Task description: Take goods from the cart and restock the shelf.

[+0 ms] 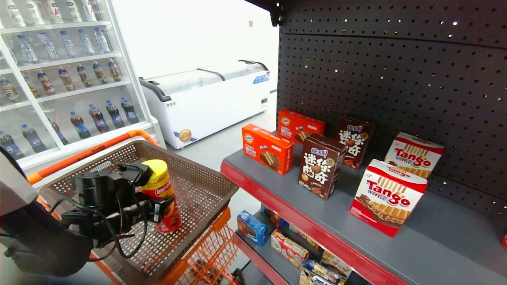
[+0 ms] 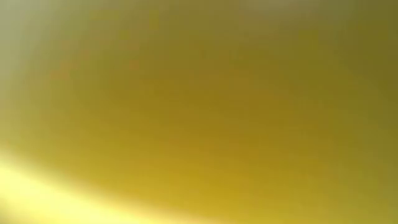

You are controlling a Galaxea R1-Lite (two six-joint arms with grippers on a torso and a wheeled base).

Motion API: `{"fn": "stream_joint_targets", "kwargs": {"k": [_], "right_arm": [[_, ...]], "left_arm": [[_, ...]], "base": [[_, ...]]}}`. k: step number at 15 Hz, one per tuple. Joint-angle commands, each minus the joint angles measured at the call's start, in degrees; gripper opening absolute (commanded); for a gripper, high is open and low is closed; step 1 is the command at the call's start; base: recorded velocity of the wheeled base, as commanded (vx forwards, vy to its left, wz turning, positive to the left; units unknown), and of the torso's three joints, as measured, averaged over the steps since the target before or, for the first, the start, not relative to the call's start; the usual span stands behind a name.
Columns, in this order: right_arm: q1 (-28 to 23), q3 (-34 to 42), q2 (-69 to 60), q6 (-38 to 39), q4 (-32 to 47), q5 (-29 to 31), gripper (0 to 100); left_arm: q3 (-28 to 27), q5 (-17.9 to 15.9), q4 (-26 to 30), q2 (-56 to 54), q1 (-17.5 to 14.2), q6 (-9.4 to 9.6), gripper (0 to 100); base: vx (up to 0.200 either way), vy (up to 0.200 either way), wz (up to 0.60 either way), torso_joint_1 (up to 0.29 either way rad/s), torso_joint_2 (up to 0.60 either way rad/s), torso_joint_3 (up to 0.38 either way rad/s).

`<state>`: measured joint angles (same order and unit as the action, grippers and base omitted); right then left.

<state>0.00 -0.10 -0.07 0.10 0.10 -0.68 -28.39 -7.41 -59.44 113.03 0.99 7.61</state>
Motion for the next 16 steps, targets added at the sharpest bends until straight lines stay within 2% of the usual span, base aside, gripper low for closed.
{"fn": "stream_joint_targets", "kwargs": {"k": [1,2,4,8,10,12,13,16], "right_arm": [[0.0,0.01,0.07,-0.01,-0.01,-0.02,100],[0.0,0.01,0.07,-0.01,-0.01,-0.02,100],[0.0,0.01,0.07,-0.01,-0.01,-0.02,100],[0.0,0.01,0.07,-0.01,-0.01,-0.02,100],[0.0,0.01,0.07,-0.01,-0.01,-0.02,100],[0.0,0.01,0.07,-0.01,-0.01,-0.02,100],[0.0,0.01,0.07,-0.01,-0.01,-0.02,100],[0.0,0.01,0.07,-0.01,-0.01,-0.02,100]], "left_arm": [[-2.72,-0.06,10.49,-12.04,0.24,-0.75,0],[-3.69,-0.06,14.0,-13.98,0.24,-1.1,0],[-7.47,-0.15,29.47,-23.21,-0.02,-1.28,0],[-6.68,-2.08,45.55,-36.48,-0.11,-2.95,0],[-5.36,-2.17,53.38,-42.28,0.33,-2.86,0],[-2.81,-2.43,56.1,-47.99,0.33,-2.95,0],[-0.96,-2.87,55.57,-50.72,0.33,-2.86,0],[0.09,-3.22,53.03,-53.18,0.07,-3.3,0]], "base": [[0.0,0.0,0.0,0.0,0.0,0.0],[0.0,0.0,0.0,0.0,0.0,0.0],[0.0,0.0,0.0,0.0,0.0,0.0],[0.0,0.0,0.0,0.0,0.0,0.0],[0.0,0.0,0.0,0.0,0.0,0.0],[0.0,0.0,0.0,0.0,0.0,0.0],[0.0,0.0,0.0,0.0,0.0,0.0],[0.0,0.0,0.0,0.0,0.0,0.0]]}}
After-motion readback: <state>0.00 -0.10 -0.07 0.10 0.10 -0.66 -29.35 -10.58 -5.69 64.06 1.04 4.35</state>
